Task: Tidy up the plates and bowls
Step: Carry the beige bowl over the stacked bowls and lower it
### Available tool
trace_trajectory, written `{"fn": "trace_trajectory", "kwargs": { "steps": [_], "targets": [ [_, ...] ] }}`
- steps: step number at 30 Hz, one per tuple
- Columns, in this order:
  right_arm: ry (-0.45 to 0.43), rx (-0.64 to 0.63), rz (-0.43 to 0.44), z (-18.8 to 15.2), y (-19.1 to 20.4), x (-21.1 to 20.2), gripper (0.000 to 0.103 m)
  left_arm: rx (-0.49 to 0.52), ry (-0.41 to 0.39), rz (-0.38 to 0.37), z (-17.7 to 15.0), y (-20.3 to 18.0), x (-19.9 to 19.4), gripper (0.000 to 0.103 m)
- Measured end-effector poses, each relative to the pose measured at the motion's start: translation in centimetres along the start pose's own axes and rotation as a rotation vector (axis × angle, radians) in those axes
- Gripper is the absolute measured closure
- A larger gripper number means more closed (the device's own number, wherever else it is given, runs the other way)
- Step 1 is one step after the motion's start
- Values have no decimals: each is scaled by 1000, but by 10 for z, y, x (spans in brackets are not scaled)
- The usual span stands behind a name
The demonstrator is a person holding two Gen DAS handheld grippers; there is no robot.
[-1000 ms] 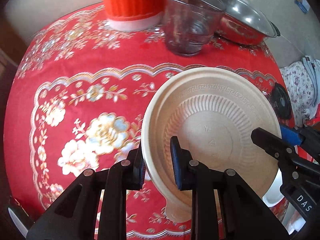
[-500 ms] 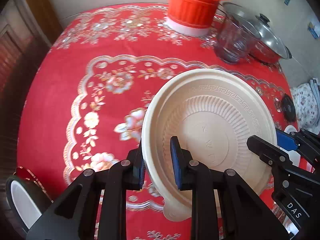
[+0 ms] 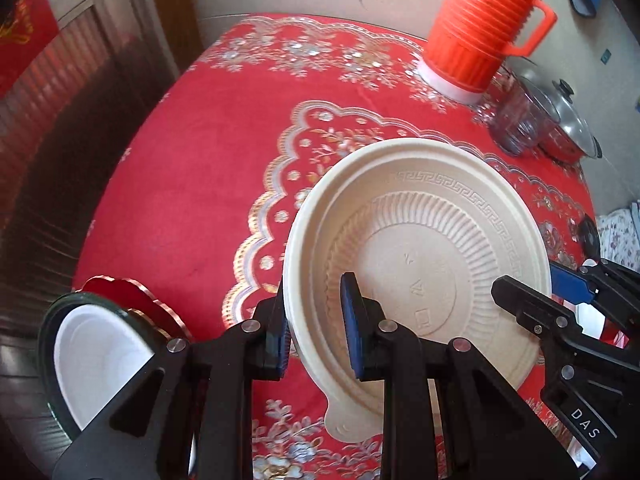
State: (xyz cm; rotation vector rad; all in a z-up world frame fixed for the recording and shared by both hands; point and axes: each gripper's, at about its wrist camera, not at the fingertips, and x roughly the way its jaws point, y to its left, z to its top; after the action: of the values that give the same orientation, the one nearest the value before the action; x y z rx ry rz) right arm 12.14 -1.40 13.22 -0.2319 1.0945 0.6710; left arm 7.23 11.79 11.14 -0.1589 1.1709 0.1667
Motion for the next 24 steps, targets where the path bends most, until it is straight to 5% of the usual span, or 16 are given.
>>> {"fn": "trace_trajectory", "kwargs": {
  "steps": [24],
  "targets": [
    [-12,-233,109,24,110,1,74,-215,-31,73,-43,109,-45,81]
  ]
}}
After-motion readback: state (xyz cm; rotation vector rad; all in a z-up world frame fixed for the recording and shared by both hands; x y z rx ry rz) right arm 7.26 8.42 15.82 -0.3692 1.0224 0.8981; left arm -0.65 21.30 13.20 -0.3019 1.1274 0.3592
